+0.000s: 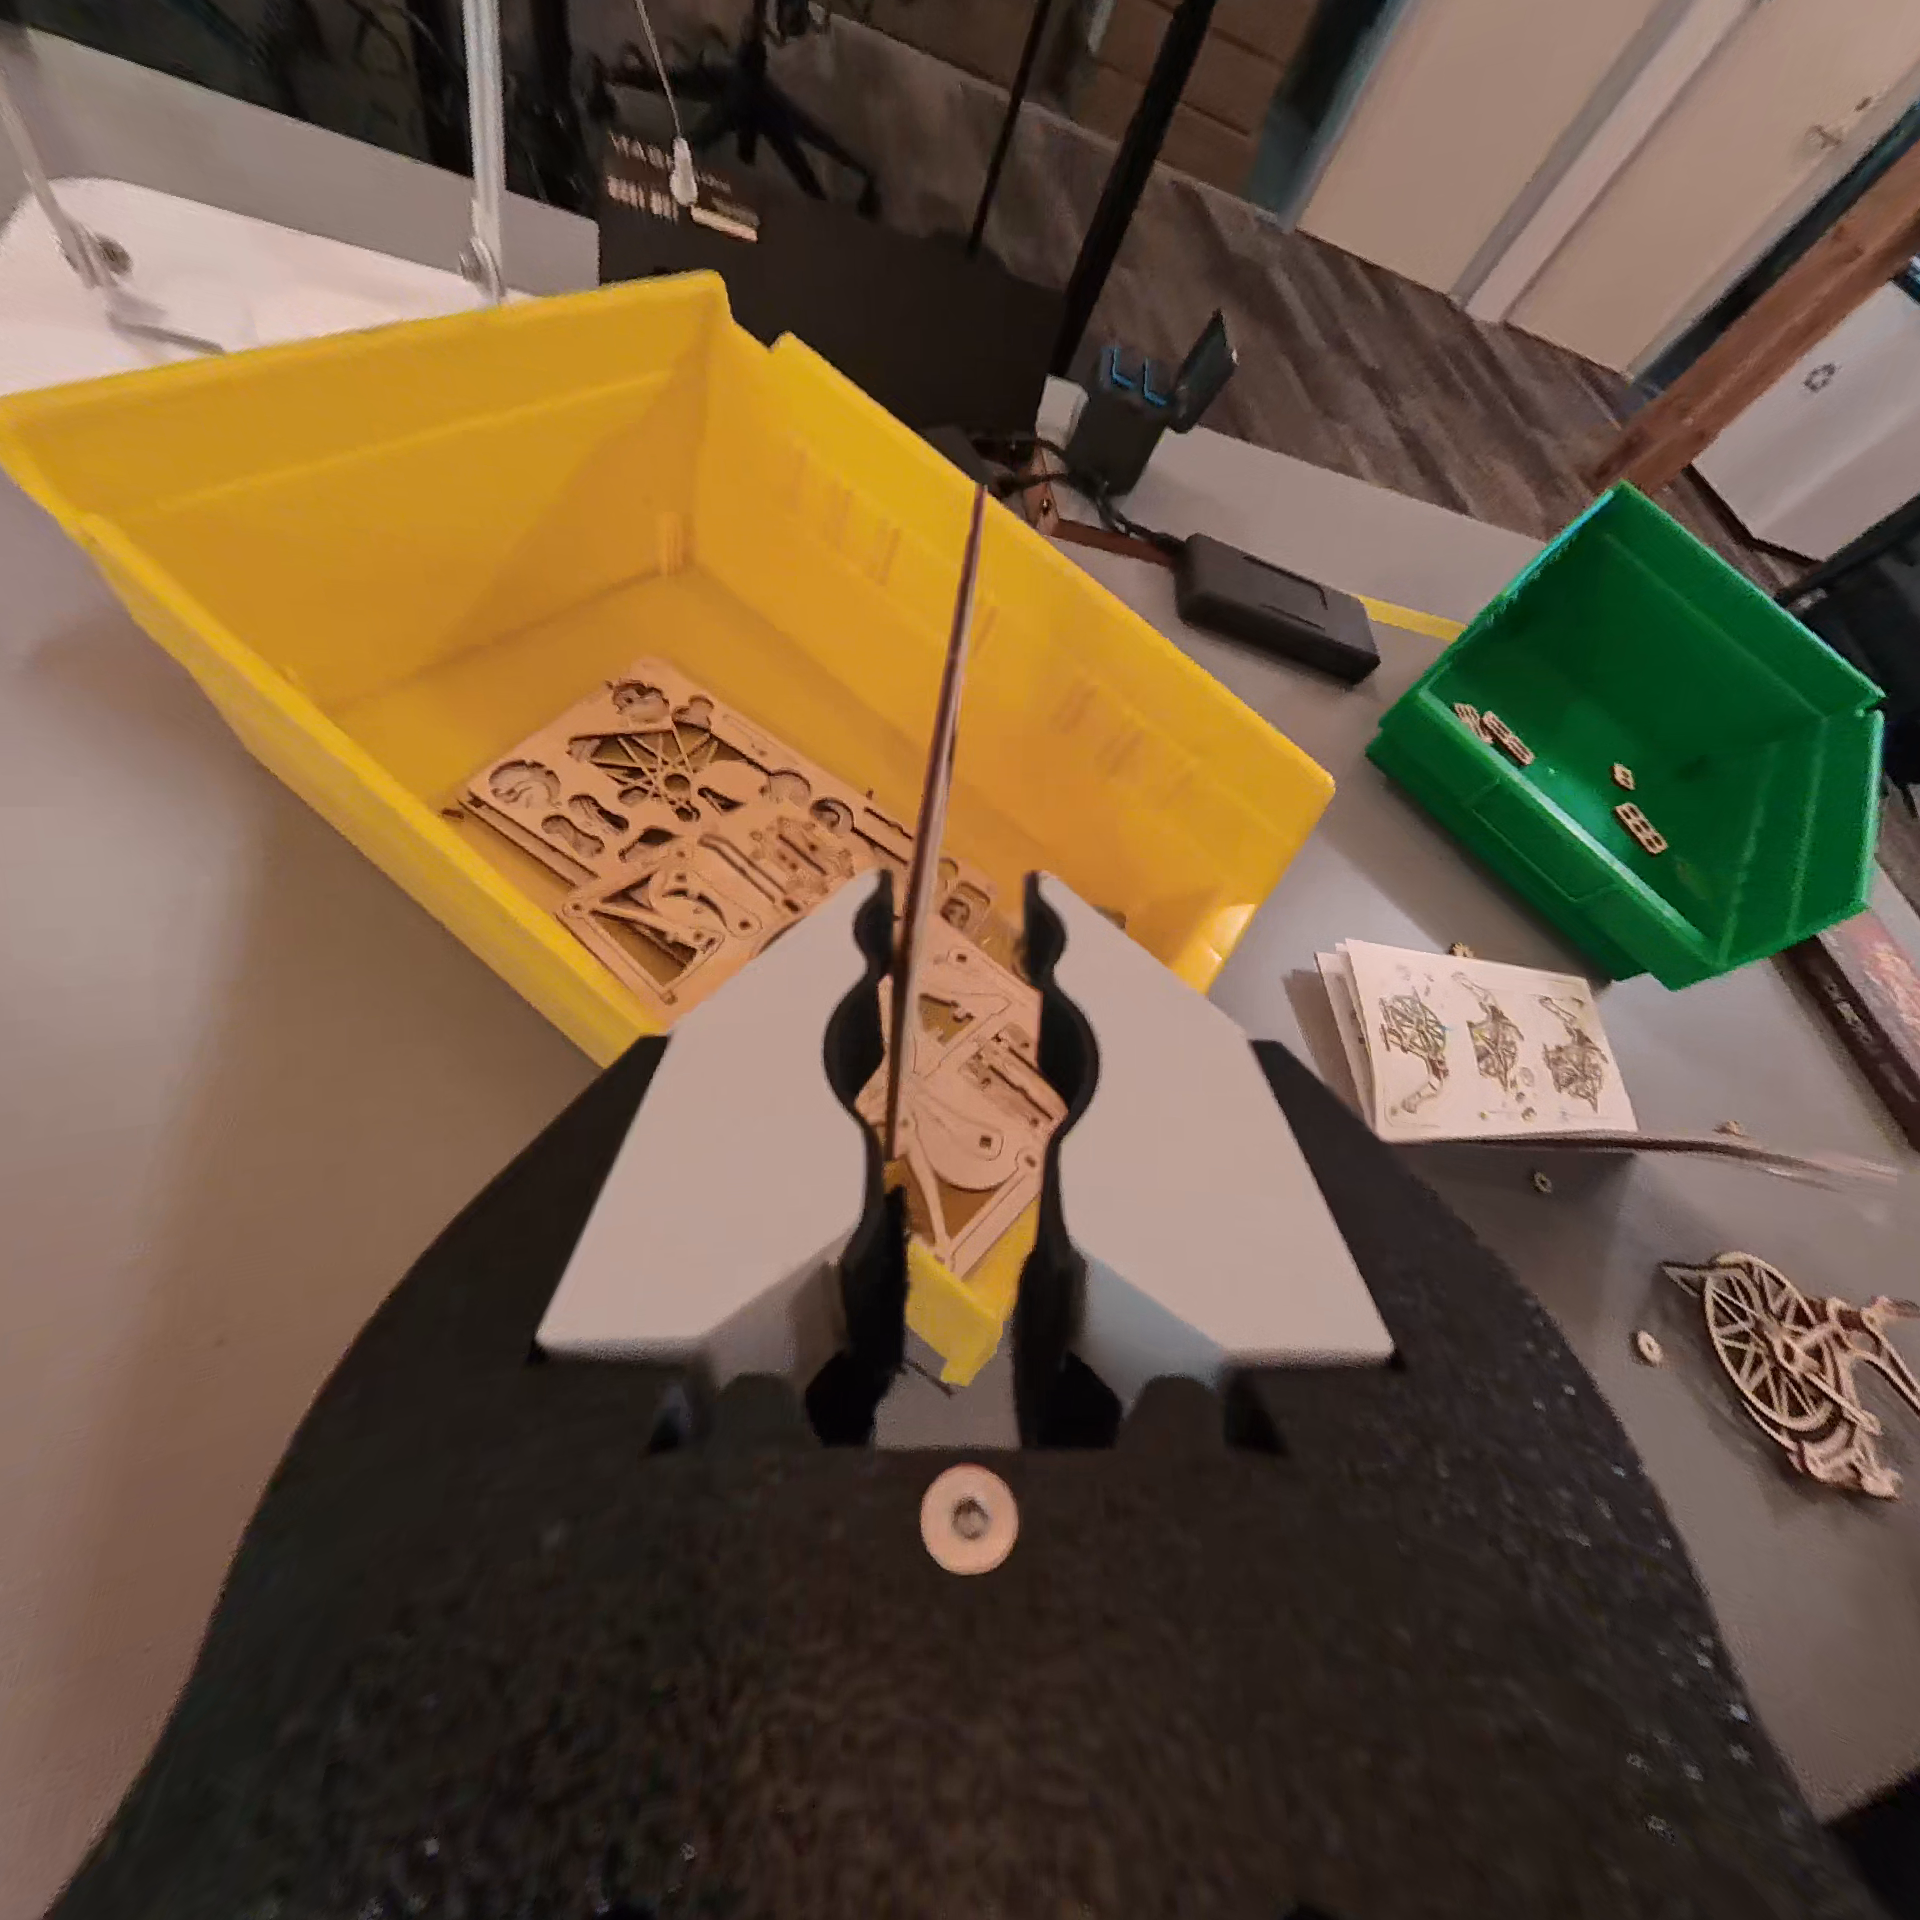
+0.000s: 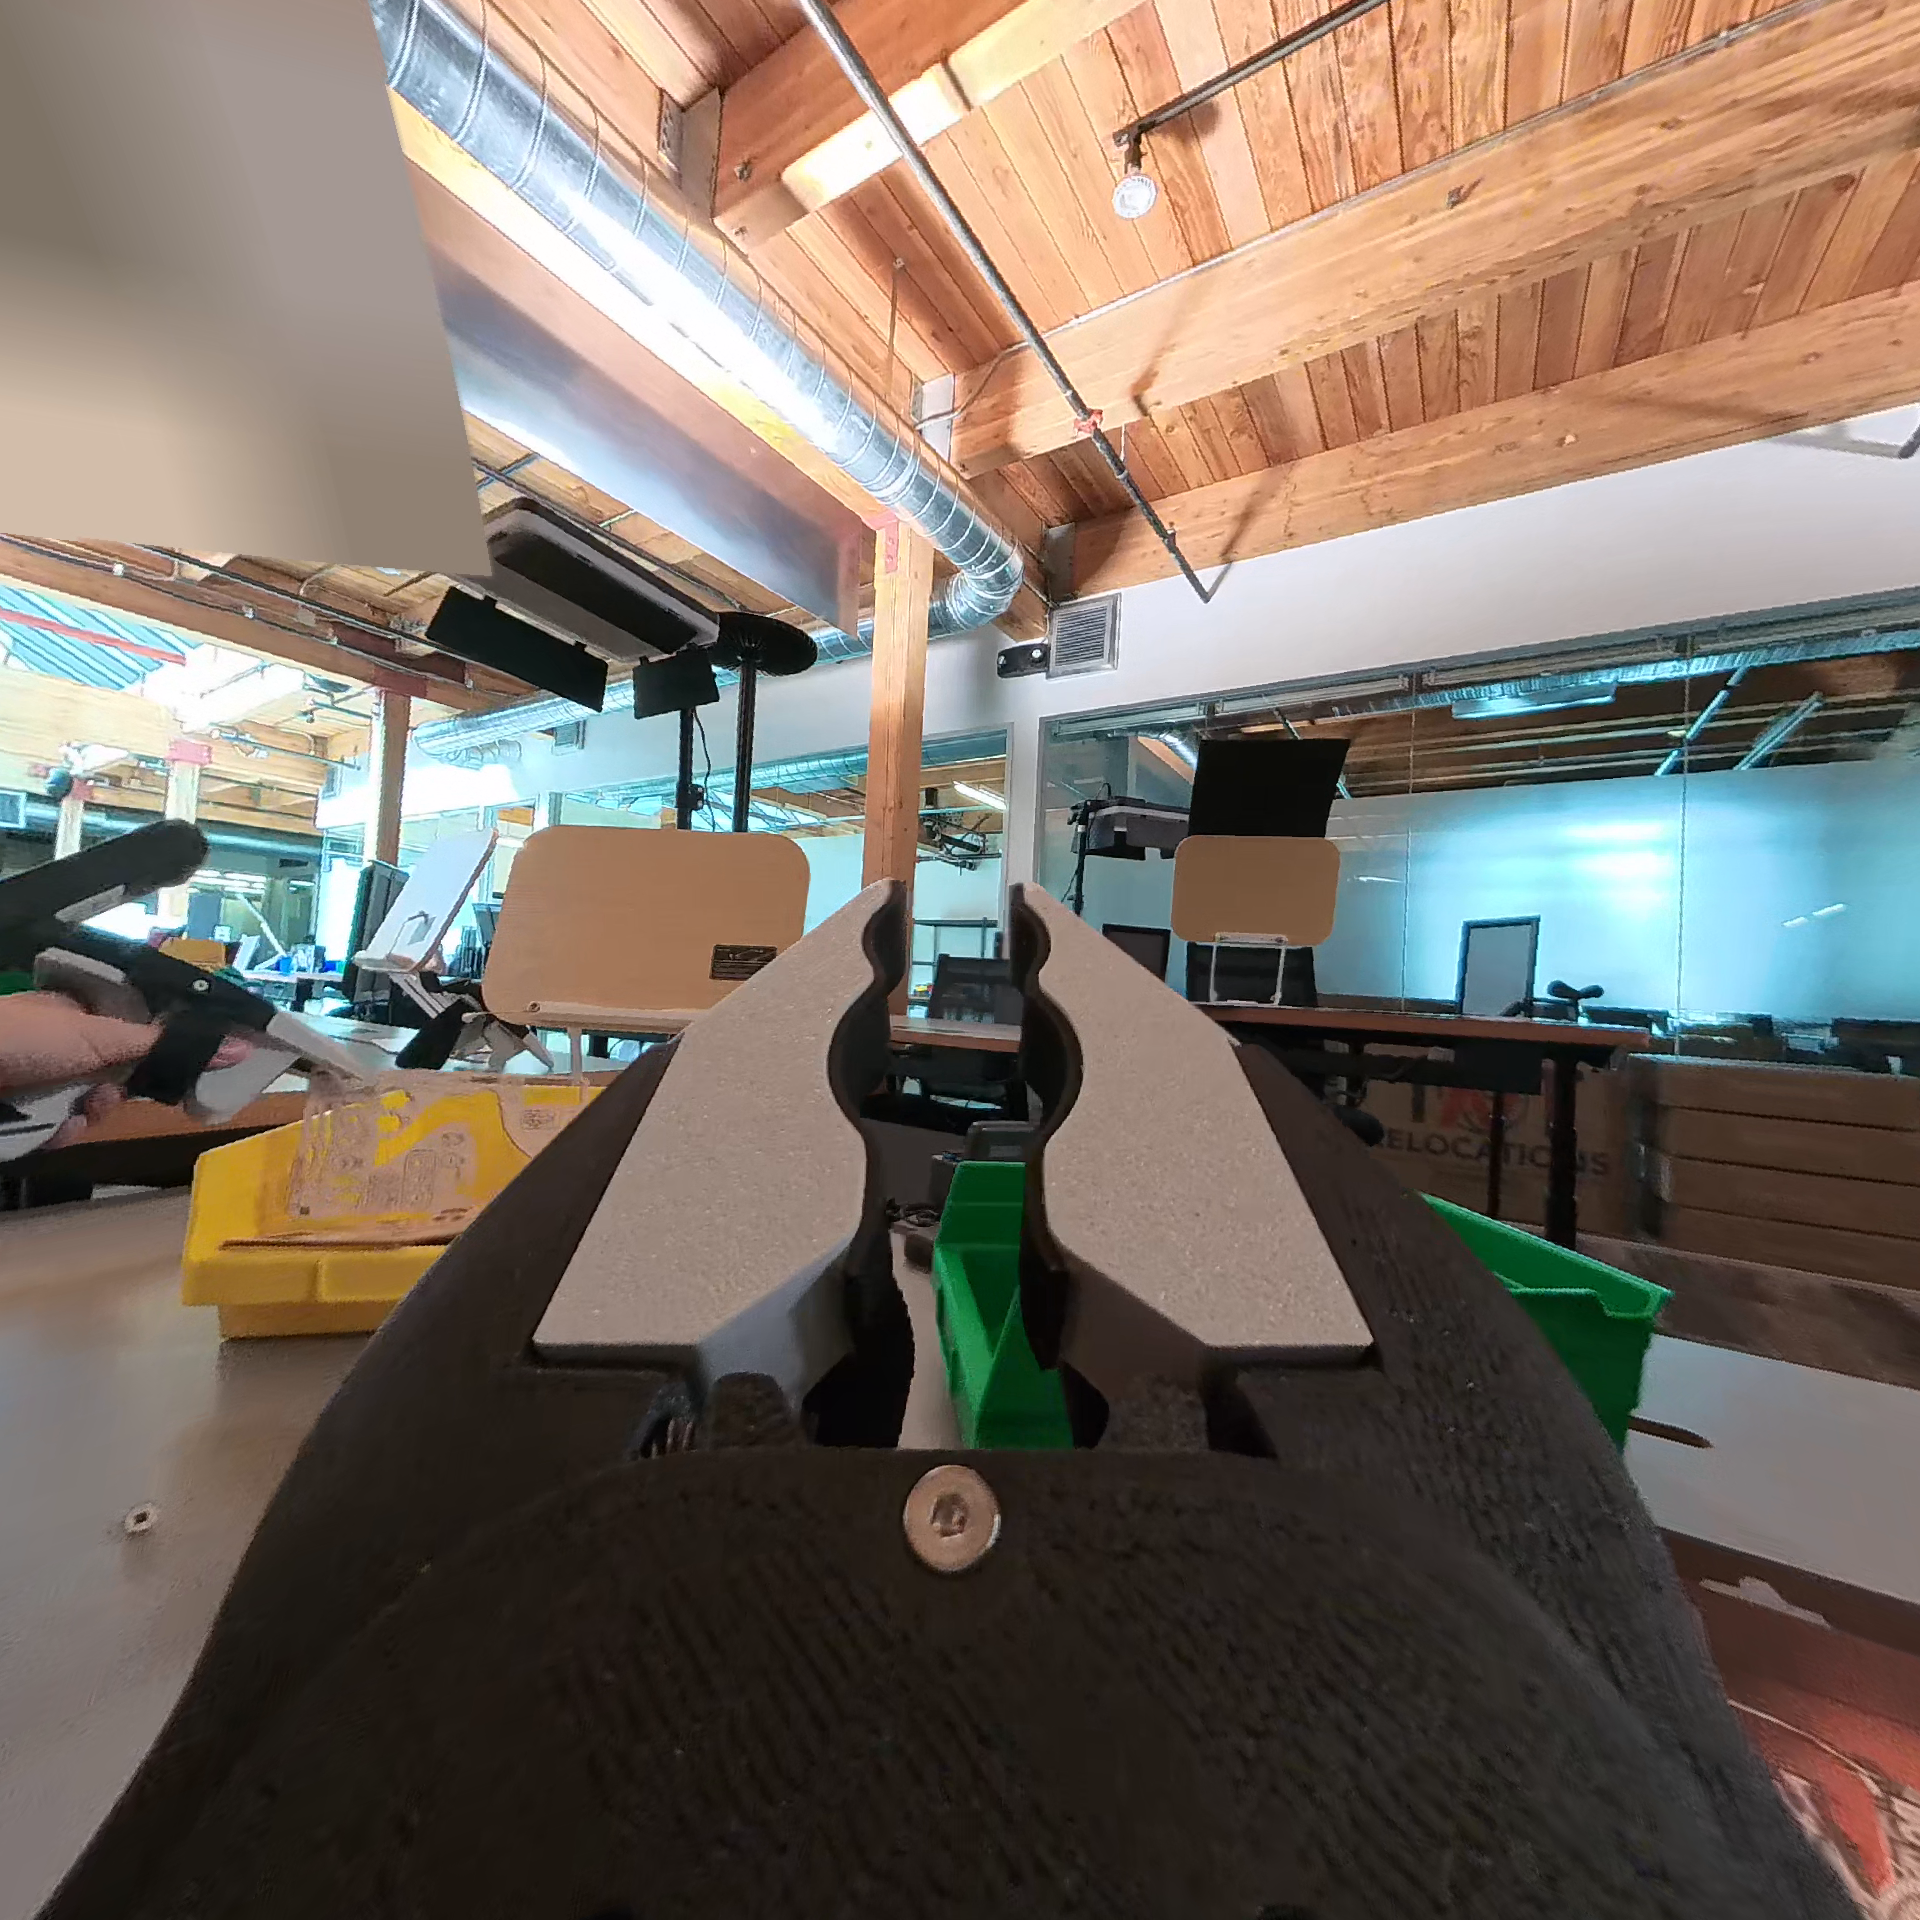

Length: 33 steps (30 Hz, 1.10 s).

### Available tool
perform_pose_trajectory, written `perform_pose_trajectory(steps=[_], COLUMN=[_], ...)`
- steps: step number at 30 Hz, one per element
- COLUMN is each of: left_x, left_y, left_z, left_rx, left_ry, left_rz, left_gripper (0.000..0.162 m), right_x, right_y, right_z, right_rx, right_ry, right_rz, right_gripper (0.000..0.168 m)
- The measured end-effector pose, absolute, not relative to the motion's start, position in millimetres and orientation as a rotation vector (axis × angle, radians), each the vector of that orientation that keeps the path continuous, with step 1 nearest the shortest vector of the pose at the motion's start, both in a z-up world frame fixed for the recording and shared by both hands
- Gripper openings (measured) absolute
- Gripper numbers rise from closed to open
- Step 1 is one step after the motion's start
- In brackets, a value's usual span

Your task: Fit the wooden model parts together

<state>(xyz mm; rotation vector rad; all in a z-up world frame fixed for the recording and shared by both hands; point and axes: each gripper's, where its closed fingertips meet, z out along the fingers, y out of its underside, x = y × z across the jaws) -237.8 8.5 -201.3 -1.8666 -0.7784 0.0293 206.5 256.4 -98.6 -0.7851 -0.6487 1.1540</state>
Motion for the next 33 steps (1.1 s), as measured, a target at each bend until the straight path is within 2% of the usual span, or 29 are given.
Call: perform_pose_trajectory(steps=[1,8,11,15,18,20,23,28,33], left_x=[-238,-188,-152,-109,-88,-80,-60,-55,-53], left_y=[9,-1,-7,3,18,20,1,-8,13], left_z=[-197,-135,-119,-115,-118,-118,-110,-139,-166], left_rx=[-1.841,-1.514,-1.369,-1.265,-1.246,-1.207,-1.06,-1.066,-1.152], left_ry=[-0.77,-0.436,-0.28,-0.073,-0.025,-0.022,-0.049,-0.058,0.02], left_rz=[0.058,0.452,0.694,0.925,0.925,0.895,0.791,0.698,0.64], left_gripper=[0.029,0.058,0.08,0.099,0.121,0.132,0.126,0.143,0.148], right_x=[210,229,230,223,218,217,218,216,211], right_y=[258,271,276,284,293,298,304,314,319], right_z=[-98,-96,-95,-98,-102,-104,-104,-107,-111], right_rx=[-0.784,-0.761,-0.759,-0.807,-0.859,-0.881,-0.897,-0.904,-0.908], right_ry=[-0.641,-0.555,-0.532,-0.533,-0.528,-0.524,-0.509,-0.52,-0.536], right_rz=[1.148,1.042,0.971,0.86,0.782,0.744,0.686,0.536,0.496], right_gripper=[0.017,0.024,0.034,0.061,0.087,0.094,0.111,0.135,0.143])
